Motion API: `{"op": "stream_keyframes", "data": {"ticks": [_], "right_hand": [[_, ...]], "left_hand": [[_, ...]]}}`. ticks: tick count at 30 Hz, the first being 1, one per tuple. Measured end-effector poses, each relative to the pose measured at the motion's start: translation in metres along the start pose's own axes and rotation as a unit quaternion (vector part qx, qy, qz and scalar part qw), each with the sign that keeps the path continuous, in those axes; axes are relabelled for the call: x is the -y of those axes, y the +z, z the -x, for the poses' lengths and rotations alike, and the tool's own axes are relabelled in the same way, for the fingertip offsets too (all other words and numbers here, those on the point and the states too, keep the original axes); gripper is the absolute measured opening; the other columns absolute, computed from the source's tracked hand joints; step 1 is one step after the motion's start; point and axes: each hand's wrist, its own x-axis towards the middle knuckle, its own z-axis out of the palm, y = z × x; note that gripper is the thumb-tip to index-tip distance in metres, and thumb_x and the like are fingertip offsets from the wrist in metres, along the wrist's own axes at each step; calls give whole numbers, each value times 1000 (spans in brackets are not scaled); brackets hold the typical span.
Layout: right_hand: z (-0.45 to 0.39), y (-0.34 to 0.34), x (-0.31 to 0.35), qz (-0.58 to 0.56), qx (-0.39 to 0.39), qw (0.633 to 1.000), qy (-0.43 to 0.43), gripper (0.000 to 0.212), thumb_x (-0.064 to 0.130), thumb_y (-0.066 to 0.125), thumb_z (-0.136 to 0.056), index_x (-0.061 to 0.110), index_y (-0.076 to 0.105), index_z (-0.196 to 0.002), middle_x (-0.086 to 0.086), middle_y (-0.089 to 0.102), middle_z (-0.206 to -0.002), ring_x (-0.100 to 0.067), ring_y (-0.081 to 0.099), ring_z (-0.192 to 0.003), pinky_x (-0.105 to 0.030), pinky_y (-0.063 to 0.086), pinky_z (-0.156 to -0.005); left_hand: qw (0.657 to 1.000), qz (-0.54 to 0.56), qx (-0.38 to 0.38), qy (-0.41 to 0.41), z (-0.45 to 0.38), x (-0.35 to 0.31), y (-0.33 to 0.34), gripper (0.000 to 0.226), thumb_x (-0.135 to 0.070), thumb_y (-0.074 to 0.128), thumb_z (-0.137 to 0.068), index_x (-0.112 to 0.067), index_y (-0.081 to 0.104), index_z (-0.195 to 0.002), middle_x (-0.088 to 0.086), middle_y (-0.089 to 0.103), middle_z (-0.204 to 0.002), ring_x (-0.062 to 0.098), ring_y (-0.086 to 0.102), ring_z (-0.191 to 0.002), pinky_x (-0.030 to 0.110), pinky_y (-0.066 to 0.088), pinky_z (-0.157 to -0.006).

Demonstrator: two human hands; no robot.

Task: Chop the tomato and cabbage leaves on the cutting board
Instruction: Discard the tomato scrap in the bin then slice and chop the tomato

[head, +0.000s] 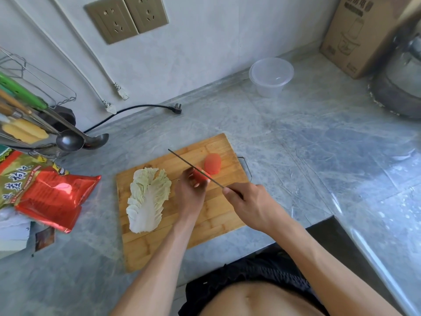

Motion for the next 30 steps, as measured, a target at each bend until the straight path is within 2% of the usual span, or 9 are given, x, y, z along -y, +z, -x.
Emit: {"op": "stream_keyframes", "data": {"ticks": [2, 5, 9, 13, 15, 19, 24, 28, 30], "right_hand": [[3, -1, 2, 9, 6, 1000, 0, 46, 38, 45, -105, 17, 41, -64, 6, 39, -55, -14, 35, -50, -31, 34, -52], [4, -2, 5, 14, 12, 1000, 7, 46, 40, 43, -105, 17, 43, -65, 5, 41, -57, -15, 36, -52, -33, 35, -53], [3, -3, 7, 20, 16, 999, 19, 46, 42, 42, -105, 19, 42, -65, 5, 43, -58, -17, 39, -54, -35, 36, -55], [2, -4, 9, 25, 18, 999, 28, 46, 43, 41, -105, 19, 43, -65, 4, 43, -58, -18, 40, -54, -35, 36, -54], [0, -4, 10, 22, 18, 999, 31, 47, 43, 41, -105, 19, 43, -65, 3, 44, -58, -18, 40, -53, -36, 36, -53], [-7, -4, 15, 15, 15, 999, 36, 48, 44, 41, -105, 19, 43, -64, 3, 46, -59, -17, 42, -53, -38, 39, -54], [-4, -10, 16, 26, 24, 998, 60, 49, 43, 41, -105, 15, 43, -66, 2, 46, -63, -18, 42, -56, -33, 36, -53], [-4, -16, 17, 25, 32, 996, 74, 49, 44, 40, -105, 11, 46, -69, 1, 46, -64, -17, 42, -56, -31, 35, -54], [-11, -12, 19, 19, 31, 996, 76, 50, 44, 40, -105, 10, 47, -69, 0, 47, -64, -18, 43, -57, -32, 36, -54]], "left_hand": [[1000, -3, -6, 2, -1, 4, 2, 18, -19, 78, -79, -19, 65, -91, -11, 70, -80, -1, 67, -76, 14, 48, -64], [1000, -8, -15, -13, -1, 6, 5, 23, -23, 80, -78, -18, 66, -95, -10, 72, -84, 0, 66, -78, 8, 44, -63], [999, -7, -21, -23, -1, 6, 6, 31, -19, 81, -77, -13, 68, -103, -4, 73, -92, 9, 67, -85, 17, 47, -72], [999, -5, -21, -27, -2, 3, 5, 30, -16, 80, -78, -9, 68, -104, 0, 73, -94, 12, 67, -87, 16, 45, -73], [999, -3, -20, -25, -2, 1, 5, 28, -16, 80, -78, -10, 68, -102, -1, 73, -93, 13, 67, -87, 21, 49, -74], [1000, -1, -19, -20, -1, -4, 5, 24, -16, 81, -78, -12, 70, -100, -4, 72, -90, 10, 66, -84, 10, 44, -67], [1000, 3, -8, -25, -1, -8, 4, 19, -14, 80, -79, -22, 67, -89, -11, 67, -81, 9, 65, -82, 11, 42, -66], [1000, -6, -16, -22, -1, -6, 7, 20, -15, 80, -78, -16, 71, -97, -4, 72, -89, 11, 66, -85, 18, 46, -72], [1000, -10, -20, -9, 0, -5, 8, 22, -16, 81, -78, -13, 72, -98, -3, 73, -91, 11, 66, -85, 17, 45, -71]]}}
